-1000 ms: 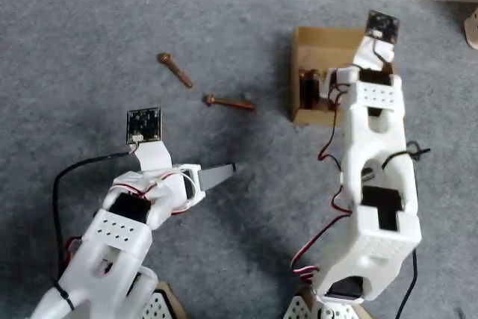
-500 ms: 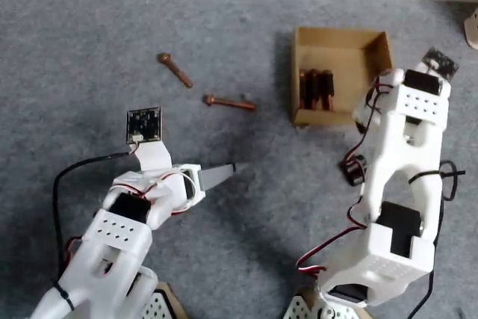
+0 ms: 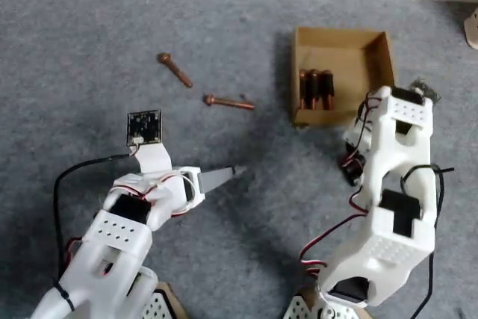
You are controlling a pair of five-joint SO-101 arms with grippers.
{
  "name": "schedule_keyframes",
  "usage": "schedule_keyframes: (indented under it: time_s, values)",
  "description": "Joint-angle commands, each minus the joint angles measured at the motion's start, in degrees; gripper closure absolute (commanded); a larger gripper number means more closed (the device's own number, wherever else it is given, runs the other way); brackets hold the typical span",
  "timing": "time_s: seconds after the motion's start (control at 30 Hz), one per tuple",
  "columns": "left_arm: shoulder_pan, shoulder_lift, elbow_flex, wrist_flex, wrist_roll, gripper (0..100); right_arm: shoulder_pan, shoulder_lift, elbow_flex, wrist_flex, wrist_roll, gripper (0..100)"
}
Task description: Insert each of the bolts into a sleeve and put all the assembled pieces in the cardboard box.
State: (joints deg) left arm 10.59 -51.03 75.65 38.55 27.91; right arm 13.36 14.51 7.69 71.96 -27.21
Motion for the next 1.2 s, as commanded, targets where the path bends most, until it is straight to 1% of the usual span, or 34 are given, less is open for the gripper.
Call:
schedule_keyframes:
  time_s: [0.0, 0.2, 0.4, 0.53, 0.6, 0.67, 0.7, 0.77, 0.87, 0.93, 1.03, 1.1, 1.17]
  values:
    - [-0.2, -0.6, -0.3, -1.2, 0.2, 58, 0.7, 1.3, -0.7, -2.8, -2.9, 79.3]
    - [-0.2, -0.6, -0.3, -1.2, 0.2, 58, 0.5, 5.7, -0.7, -5.4, -6.1, 79.3]
    - [-0.2, -0.6, -0.3, -1.2, 0.2, 58, 0.5, 11.5, -0.9, -6.1, -5.7, 79.6]
    - [-0.2, -0.6, -0.3, -1.2, 0.2, 58, 0.3, 12.0, -1.1, -6.0, -5.5, 80.4]
    - [-0.2, -0.6, -0.3, -1.2, 0.2, 58, -0.5, 12.0, -3.4, -5.1, -5.5, 86.1]
    - [-0.2, -0.6, -0.3, -1.2, 0.2, 58, -1.1, 12.1, -6.7, -2.2, -5.3, 96.7]
    - [-0.2, -0.6, -0.3, -1.2, 0.2, 58, -1.2, 12.1, -8.7, -0.7, -3.8, 99.8]
    - [-0.2, -0.6, -0.3, -1.2, 0.2, 58, -2.0, 12.2, -13.1, 3.5, 0.7, 98.2]
    - [-0.2, -0.6, -0.3, -1.2, 0.2, 58, -4.1, 12.2, -19.4, 11.2, 8.9, 99.4]
    - [-0.2, -0.6, -0.3, -1.2, 0.2, 58, -6.2, 12.2, -23.5, 16.7, 15.7, 99.4]
    - [-0.2, -0.6, -0.3, -1.2, 0.2, 58, -10.8, 12.2, -27.8, 23.4, 28.1, 99.4]
    - [-0.2, -0.6, -0.3, -1.2, 0.2, 58, -13.6, 12.2, -29.7, 26.8, 37.4, 99.4]
    - [-0.2, -0.6, -0.3, -1.2, 0.2, 58, -16.0, 12.2, -30.5, 28.2, 44.7, 99.4]
